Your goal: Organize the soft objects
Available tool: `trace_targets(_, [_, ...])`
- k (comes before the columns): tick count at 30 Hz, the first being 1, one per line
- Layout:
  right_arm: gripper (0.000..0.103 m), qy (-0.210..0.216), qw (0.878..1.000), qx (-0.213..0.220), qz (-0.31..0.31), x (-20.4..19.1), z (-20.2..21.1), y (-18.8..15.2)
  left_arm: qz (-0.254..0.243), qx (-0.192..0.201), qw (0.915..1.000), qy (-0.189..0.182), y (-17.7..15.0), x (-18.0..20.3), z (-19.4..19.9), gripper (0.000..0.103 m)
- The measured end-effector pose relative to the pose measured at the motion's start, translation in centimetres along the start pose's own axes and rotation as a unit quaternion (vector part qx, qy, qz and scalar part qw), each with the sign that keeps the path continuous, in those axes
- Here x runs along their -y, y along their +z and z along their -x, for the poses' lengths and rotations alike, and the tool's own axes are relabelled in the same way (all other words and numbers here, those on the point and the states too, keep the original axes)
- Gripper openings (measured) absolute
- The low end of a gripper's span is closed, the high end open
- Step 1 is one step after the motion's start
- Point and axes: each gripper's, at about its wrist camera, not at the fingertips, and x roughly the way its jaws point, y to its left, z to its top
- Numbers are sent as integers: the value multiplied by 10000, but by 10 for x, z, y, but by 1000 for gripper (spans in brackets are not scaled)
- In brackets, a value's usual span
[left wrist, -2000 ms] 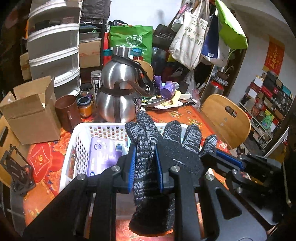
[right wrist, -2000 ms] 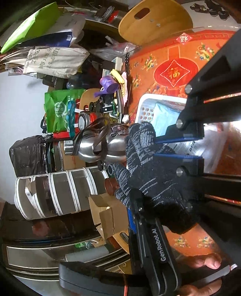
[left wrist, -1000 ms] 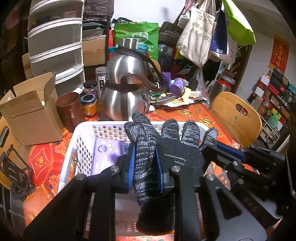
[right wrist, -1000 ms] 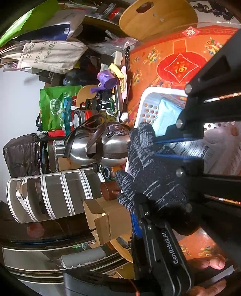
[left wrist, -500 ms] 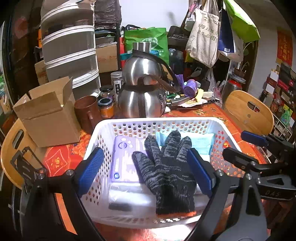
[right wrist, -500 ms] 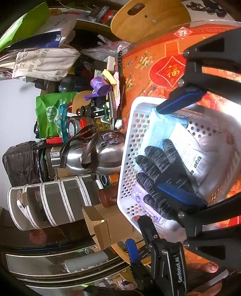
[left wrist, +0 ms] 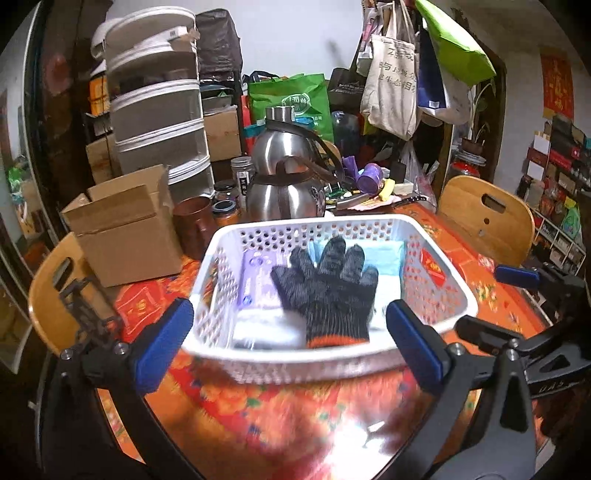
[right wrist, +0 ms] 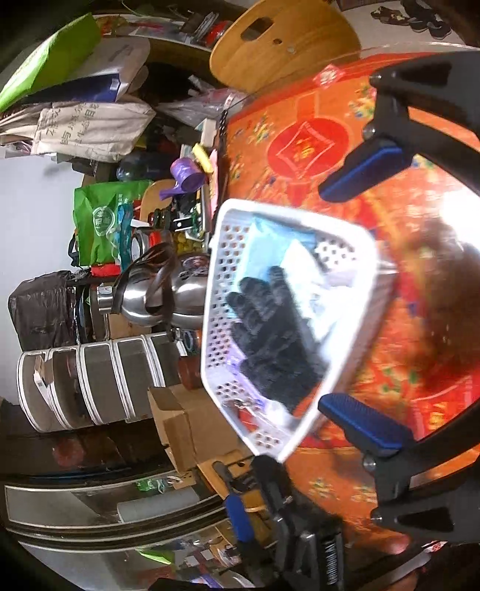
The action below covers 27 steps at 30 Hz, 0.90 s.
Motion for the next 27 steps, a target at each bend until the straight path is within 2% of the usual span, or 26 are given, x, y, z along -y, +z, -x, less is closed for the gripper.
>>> trace_targets(2, [103,-175,9998,1,21,-2,18,-15,-55,19,10000,42,-11,-1,18,103])
trace_targets(3, [103,-395,9992,-4,32,-5,28,-24,-53,15,10000,58,-18,-3,28,103])
trace_targets(5, [103,-621,9979,171,79,-11,52,-41,26,17,9999,148,-34,-10,51,103])
trace_targets(9, [103,-594,9978,216,-217,-20,94,-68,219,80,9995,195,-68,-23,99,103])
trace_targets(12, [103,-385,9968,497,-492,-29,129,-85,342,64,9993,161,-92,-28,134,103])
trace_targets(15, [103,-594,9954,582,-484,-44,153,-94,256,143,9995,127,-113,-21,167,103])
trace_targets(17, [103,-595,9960,532,-402,-53,159,-98,211,165,9995,160,-120,-17,183,103])
trace_targets(21, [103,-552,9971,366,-375,-60,157,-95,285,219,9994,-18,-127,-9,205,103])
trace_targets(24, [103,-658,9963,343,-427,-58,153,-91,277,218,9993,98,-124,-5,209,103])
trace_targets(27, [103,-683,9962,315,-436,-57,149,-90,351,171,9992,24,-123,-5,211,103])
